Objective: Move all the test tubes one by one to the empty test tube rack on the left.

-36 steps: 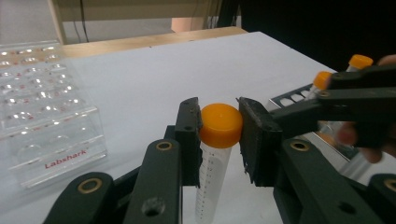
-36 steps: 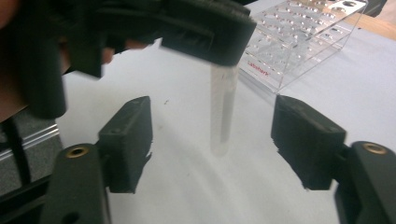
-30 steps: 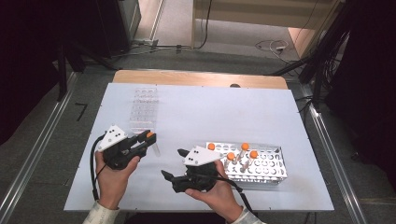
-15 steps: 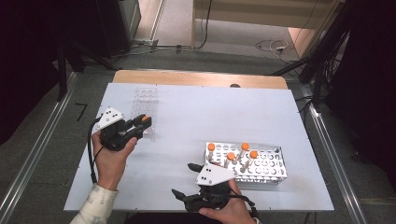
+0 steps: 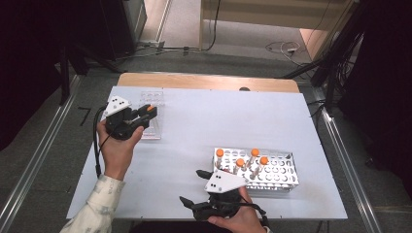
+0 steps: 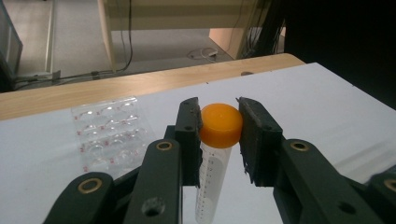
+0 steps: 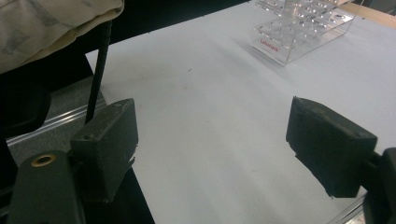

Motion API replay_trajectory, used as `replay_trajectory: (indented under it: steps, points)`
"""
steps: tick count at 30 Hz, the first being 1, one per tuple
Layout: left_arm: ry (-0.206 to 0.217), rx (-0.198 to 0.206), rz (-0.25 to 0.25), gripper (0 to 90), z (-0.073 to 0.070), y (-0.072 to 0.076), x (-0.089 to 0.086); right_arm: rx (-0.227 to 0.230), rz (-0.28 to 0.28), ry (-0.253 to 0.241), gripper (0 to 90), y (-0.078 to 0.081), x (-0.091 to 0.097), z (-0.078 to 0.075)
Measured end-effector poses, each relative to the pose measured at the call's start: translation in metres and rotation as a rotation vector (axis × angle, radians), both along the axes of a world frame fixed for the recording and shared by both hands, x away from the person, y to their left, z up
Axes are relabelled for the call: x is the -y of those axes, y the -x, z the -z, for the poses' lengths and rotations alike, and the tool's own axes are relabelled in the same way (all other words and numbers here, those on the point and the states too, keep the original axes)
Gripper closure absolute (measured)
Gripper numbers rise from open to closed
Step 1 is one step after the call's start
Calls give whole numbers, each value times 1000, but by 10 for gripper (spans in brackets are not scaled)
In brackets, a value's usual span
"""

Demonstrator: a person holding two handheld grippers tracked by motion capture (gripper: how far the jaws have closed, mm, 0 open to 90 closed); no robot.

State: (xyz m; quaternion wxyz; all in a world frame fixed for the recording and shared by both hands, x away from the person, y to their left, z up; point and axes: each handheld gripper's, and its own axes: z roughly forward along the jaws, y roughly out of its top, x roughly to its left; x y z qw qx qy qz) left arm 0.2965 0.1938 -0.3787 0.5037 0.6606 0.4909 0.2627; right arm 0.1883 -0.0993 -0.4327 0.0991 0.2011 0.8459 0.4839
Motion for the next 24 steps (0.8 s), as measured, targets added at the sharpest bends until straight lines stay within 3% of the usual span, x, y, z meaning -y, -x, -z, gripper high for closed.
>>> replay_trajectory:
  steps: [24]
  points:
    - [19, -2, -121, 704, 1, -31, -36, -5, 8, -8, 157, 0, 3, -1]
